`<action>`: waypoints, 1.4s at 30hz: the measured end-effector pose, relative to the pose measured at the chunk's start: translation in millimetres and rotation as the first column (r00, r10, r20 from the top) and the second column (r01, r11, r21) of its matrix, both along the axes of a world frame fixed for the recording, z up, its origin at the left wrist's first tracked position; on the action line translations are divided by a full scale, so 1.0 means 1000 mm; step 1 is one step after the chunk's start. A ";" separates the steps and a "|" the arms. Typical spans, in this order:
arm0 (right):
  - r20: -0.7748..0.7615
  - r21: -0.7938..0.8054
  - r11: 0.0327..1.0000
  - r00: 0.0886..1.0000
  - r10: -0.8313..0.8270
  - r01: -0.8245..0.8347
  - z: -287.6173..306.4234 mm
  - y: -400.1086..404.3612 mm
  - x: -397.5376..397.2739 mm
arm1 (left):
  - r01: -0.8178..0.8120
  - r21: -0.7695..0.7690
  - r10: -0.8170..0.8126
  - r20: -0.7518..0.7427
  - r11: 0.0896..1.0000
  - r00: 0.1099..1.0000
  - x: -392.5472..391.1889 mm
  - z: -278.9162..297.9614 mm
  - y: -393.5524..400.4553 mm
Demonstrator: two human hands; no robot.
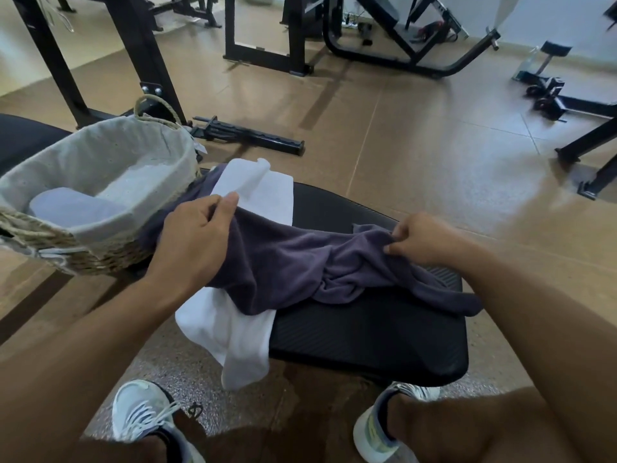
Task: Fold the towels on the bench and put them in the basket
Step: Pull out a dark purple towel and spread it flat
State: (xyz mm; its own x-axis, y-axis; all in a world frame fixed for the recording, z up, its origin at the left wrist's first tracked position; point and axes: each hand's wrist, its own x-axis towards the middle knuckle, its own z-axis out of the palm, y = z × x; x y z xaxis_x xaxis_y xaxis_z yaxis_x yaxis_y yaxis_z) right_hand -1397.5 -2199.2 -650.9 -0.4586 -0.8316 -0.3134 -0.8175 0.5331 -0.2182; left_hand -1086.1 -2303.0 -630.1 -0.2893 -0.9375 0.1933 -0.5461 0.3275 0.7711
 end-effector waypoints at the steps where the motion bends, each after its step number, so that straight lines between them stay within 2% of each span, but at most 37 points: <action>1: 0.098 -0.091 0.996 0.995 0.000 0.009 0.004 0.002 0.002 | 0.004 -0.009 -0.004 -0.030 1.000 1.000 0.000 0.000 0.000; 2: 0.229 -0.224 0.974 0.973 0.016 0.037 0.012 0.004 0.008 | 0.003 -0.021 -0.004 -0.069 1.000 0.998 0.000 0.001 0.001; 4: 0.508 -0.455 0.882 0.850 0.141 0.125 0.031 0.008 0.027 | -0.002 -0.053 -0.006 -0.152 0.999 0.988 0.001 0.004 0.006; 6: 0.649 -0.533 0.828 0.713 0.265 0.177 0.047 0.011 0.049 | 0.027 -0.083 -0.045 -0.222 0.996 0.974 -0.002 0.009 0.018; 8: 0.676 -0.561 0.810 0.660 0.327 0.173 0.049 0.011 0.073 | 0.094 -0.068 -0.109 -0.265 0.993 0.958 -0.008 0.015 0.035; 11: 0.667 -0.582 0.798 0.652 0.361 0.154 0.042 0.011 0.106 | 0.182 0.041 -0.159 -0.326 0.982 0.932 -0.016 0.011 0.053; 16: 0.653 -0.526 0.850 0.622 0.432 -0.038 0.040 0.013 0.125 | 0.270 0.250 -0.122 -0.482 0.930 0.868 -0.021 0.004 0.059; 20: 0.577 -0.483 0.861 0.681 0.451 -0.162 0.041 0.017 0.125 | 0.195 0.291 -0.022 -0.506 0.937 0.862 -0.019 -0.003 0.049; 24: 0.504 -0.427 0.891 0.778 0.376 -0.154 0.050 0.021 0.112 | 0.063 0.263 0.070 -0.464 0.963 0.883 -0.015 -0.006 0.025; 26: 0.529 -0.402 0.910 0.785 0.322 -0.103 0.058 0.024 0.101 | 0.003 0.272 0.124 -0.450 0.962 0.884 -0.012 -0.006 0.012; 28: 0.594 -0.416 0.909 0.746 0.302 -0.037 0.068 0.028 0.096 | -0.040 0.264 0.153 -0.423 0.964 0.893 -0.010 -0.006 0.003; 30: 0.629 -0.474 0.880 0.691 0.356 -0.022 0.077 0.032 0.097 | -0.044 0.256 0.151 -0.415 0.966 0.897 -0.010 -0.006 0.000; 33: 0.695 -0.535 0.843 0.538 0.477 -0.055 0.082 0.037 0.103 | 0.000 0.250 0.107 -0.414 0.968 0.904 -0.014 -0.006 0.007; 36: 0.817 -0.410 0.898 0.373 0.440 -0.159 0.088 0.041 0.112 | 0.064 0.189 0.015 -0.392 0.980 0.920 -0.016 -0.004 0.018; 37: 0.828 -0.399 0.897 0.344 0.442 -0.192 0.088 0.041 0.114 | 0.088 0.162 -0.021 -0.375 0.983 0.927 -0.016 -0.004 0.022; 38: 0.797 -0.423 0.881 0.374 0.474 -0.213 0.087 0.041 0.115 | 0.111 0.133 -0.057 -0.357 0.985 0.932 -0.016 -0.003 0.025; 39: 0.713 -0.469 0.855 0.476 0.514 -0.222 0.083 0.040 0.115 | 0.130 0.106 -0.087 -0.343 0.986 0.935 -0.014 -0.002 0.029; 40: 0.577 -0.521 0.824 0.620 0.532 -0.222 0.079 0.038 0.115 | 0.144 0.084 -0.107 -0.338 0.986 0.935 -0.013 -0.001 0.032; 41: 0.422 -0.558 0.800 0.753 0.504 -0.222 0.075 0.037 0.114 | 0.153 0.074 -0.118 -0.346 0.985 0.931 -0.013 0.000 0.036; 42: 0.291 -0.583 0.783 0.845 0.448 -0.215 0.075 0.037 0.115 | 0.163 0.074 -0.126 -0.362 0.984 0.924 -0.013 0.001 0.039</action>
